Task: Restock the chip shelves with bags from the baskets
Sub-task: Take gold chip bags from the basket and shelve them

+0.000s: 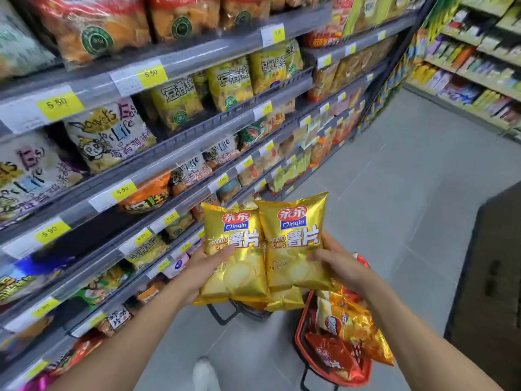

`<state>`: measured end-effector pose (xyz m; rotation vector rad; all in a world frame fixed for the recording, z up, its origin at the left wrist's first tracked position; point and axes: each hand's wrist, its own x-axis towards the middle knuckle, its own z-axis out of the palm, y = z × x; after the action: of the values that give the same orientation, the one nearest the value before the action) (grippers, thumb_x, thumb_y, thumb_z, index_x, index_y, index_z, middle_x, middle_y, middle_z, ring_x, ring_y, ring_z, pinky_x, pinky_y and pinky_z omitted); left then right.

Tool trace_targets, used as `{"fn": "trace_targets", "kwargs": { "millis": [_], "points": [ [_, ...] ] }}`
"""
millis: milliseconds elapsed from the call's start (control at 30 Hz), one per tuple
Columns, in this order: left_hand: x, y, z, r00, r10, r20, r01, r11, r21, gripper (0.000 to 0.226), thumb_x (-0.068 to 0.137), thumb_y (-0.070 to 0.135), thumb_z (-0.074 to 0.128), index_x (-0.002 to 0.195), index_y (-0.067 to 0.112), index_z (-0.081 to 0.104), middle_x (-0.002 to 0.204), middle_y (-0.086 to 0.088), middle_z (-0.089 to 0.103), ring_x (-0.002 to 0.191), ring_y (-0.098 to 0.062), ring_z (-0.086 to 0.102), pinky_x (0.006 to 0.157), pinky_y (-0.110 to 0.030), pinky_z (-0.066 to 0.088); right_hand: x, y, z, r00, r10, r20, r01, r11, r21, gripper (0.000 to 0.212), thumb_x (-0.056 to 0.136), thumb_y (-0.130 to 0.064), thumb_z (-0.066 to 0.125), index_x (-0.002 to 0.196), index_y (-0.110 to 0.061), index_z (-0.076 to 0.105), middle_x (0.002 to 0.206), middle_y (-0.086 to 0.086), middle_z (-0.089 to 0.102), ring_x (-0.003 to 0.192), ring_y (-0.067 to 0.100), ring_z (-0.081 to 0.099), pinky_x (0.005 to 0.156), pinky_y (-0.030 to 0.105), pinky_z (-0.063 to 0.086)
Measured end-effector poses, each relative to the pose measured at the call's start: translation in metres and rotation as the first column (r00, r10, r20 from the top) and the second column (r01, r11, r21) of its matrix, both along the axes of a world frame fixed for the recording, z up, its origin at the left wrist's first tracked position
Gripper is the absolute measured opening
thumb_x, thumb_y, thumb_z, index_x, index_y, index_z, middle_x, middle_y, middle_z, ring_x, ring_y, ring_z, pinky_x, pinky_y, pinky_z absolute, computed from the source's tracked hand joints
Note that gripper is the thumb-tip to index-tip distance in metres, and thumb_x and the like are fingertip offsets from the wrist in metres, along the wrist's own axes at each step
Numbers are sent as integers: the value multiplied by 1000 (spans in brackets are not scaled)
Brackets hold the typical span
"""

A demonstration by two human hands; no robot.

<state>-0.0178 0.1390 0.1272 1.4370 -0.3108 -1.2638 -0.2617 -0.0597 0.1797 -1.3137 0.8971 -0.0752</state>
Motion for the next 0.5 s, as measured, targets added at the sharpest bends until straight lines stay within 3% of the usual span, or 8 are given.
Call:
{"fn": "trace_targets", "kwargs": {
  "millis": [100,167,233,367,500],
  "points": [
    [-22,11,29,998,52,23,-51,998,-37,96,50,63,97,129,19,65,114,-9,79,101,-32,77,87,-47,62,-10,6,28,997,74,9,-73,994,-80,88,65,-37,85,142,-29,45,126,-4,72,113,21,70,98,46,57],
    [-36,23,49,994,90,58,-87,995,-45,61,76,47,89,126,18,66,108,-8,80,95,-29,79,77,-41,63,-13,14,47,994,113,14,-110,984,-142,95,65,-40,90,147,-29,41,127,-5,71,112,18,71,96,40,58],
    [-47,36,67,987,136,81,-132,990,-47,40,87,37,80,121,21,66,103,-7,81,90,-27,79,70,-38,64,-13,20,64,987,159,35,-150,970,-189,95,69,-32,92,148,-27,40,124,-7,72,106,12,72,88,30,60],
    [-63,67,99,965,225,135,-210,970,-119,83,62,59,94,129,23,62,111,-9,79,99,-32,78,88,-52,62,-12,37,101,971,240,9,-227,930,-290,133,47,-62,97,156,-31,30,134,-9,66,117,16,68,104,44,54],
    [-71,101,130,934,314,172,-284,942,-177,89,56,58,95,129,19,63,110,-10,80,98,-32,78,86,-49,62,-6,59,133,957,288,25,-252,875,-413,140,36,-76,91,154,-28,34,139,-13,60,123,13,60,109,42,49]
  ]
}}
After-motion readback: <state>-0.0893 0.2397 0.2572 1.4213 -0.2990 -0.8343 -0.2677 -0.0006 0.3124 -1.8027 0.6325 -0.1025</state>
